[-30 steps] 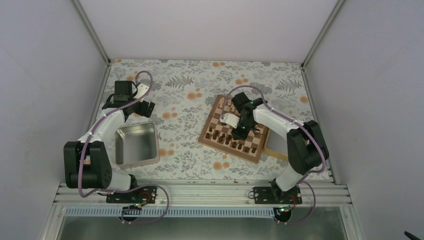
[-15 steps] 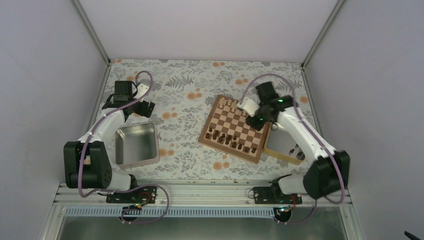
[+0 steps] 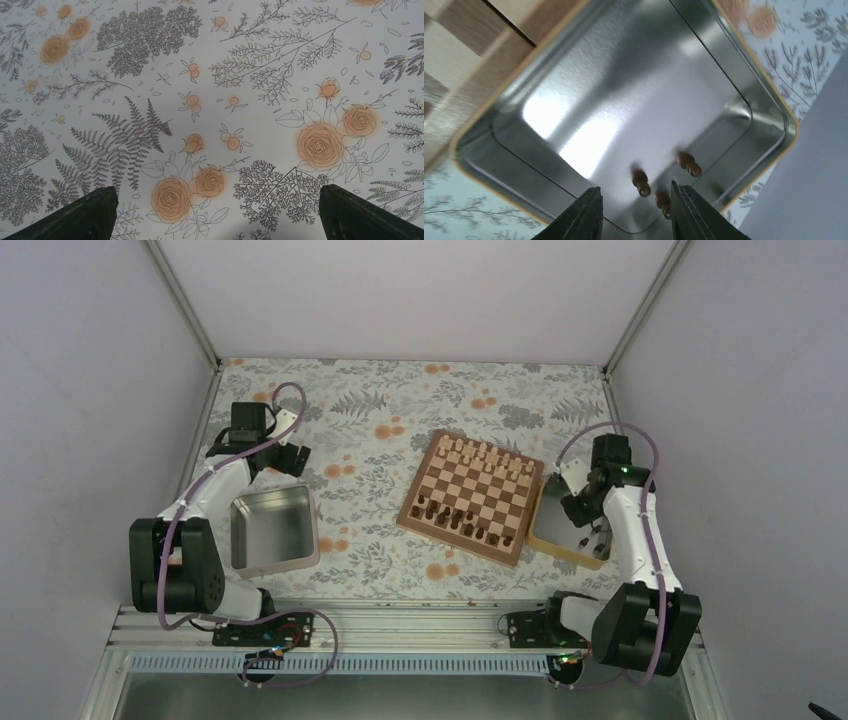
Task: Set up the chess pieces on the board
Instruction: Place the chess piece on the chessboard, then pick up the chess piece from the storage box, then place the chess piece on the chessboard.
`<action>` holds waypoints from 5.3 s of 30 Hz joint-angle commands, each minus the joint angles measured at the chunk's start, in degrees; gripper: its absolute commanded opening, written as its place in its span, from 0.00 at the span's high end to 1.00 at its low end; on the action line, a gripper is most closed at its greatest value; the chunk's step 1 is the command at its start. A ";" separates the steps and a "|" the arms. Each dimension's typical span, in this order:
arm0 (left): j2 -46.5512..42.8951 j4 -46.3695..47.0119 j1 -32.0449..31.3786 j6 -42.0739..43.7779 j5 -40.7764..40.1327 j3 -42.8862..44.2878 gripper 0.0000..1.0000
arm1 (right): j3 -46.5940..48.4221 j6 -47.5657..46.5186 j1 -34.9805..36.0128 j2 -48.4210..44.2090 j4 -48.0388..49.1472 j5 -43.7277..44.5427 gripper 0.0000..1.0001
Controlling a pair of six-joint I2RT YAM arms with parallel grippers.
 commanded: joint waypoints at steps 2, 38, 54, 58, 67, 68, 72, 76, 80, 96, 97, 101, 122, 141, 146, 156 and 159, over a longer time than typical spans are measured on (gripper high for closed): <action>0.05 1.00 0.28 -0.78 -1.90 0.56 0.00 | -3.57 -0.81 -2.11 -1.51 5.70 7.08 0.63; 5.15 4.03 0.20 2.24 -4.07 -2.82 0.00 | -17.50 -7.28 -11.37 5.40 17.54 4.37 0.69; 5.07 4.25 0.23 2.24 -4.39 -2.83 0.00 | -13.28 -7.07 -12.02 5.29 16.89 4.52 0.88; 5.19 4.25 0.26 2.24 -4.56 -2.82 0.00 | -9.82 -7.22 -12.01 4.69 14.17 3.10 0.88; 5.18 4.11 0.21 2.23 -4.70 -2.68 0.00 | -1.86 -8.19 -9.23 4.46 7.44 -3.11 0.88; 5.15 4.08 0.21 2.24 -4.73 -2.60 0.00 | -0.82 -8.29 -8.14 4.48 6.08 -4.51 0.88; 4.77 3.95 0.27 2.20 -4.91 -2.61 0.00 | 1.25 -8.08 -2.35 4.72 3.08 -7.17 0.88; 4.74 3.71 0.20 2.15 -4.85 -2.21 0.00 | 2.92 -6.84 4.41 6.20 1.08 -8.34 0.88; 4.14 3.52 0.27 1.99 -4.65 -2.07 0.00 | 5.45 -4.50 10.69 9.28 0.72 -8.28 0.87; 2.43 2.72 0.21 1.54 -4.44 -1.36 0.00 | 10.61 2.47 30.91 22.33 3.64 -9.30 0.87; 2.52 2.85 0.19 1.54 -4.42 -1.34 0.00 | 10.70 2.63 31.41 22.72 3.79 -9.29 0.87; 2.65 2.83 0.25 1.54 -4.26 -1.33 0.00 | 10.18 3.52 33.09 23.61 4.30 -9.64 0.87; 2.30 2.56 0.15 1.58 -3.96 -1.38 0.00 | 5.08 6.00 36.80 21.01 3.57 -9.90 0.87; 1.93 2.45 0.21 1.45 -4.21 -1.36 0.00 | 3.33 6.54 37.01 20.84 5.28 -8.57 0.83; 1.91 2.45 0.18 1.45 -4.15 -1.45 0.00 | 3.65 6.72 37.01 20.91 5.76 -8.25 0.79; 2.09 2.30 0.20 1.45 -4.42 -1.21 0.00 | 5.69 6.44 36.35 17.66 3.31 -7.17 0.78; 2.01 2.18 0.24 1.45 -4.39 -1.17 0.00 | 7.46 6.67 36.16 13.90 0.63 -7.36 0.78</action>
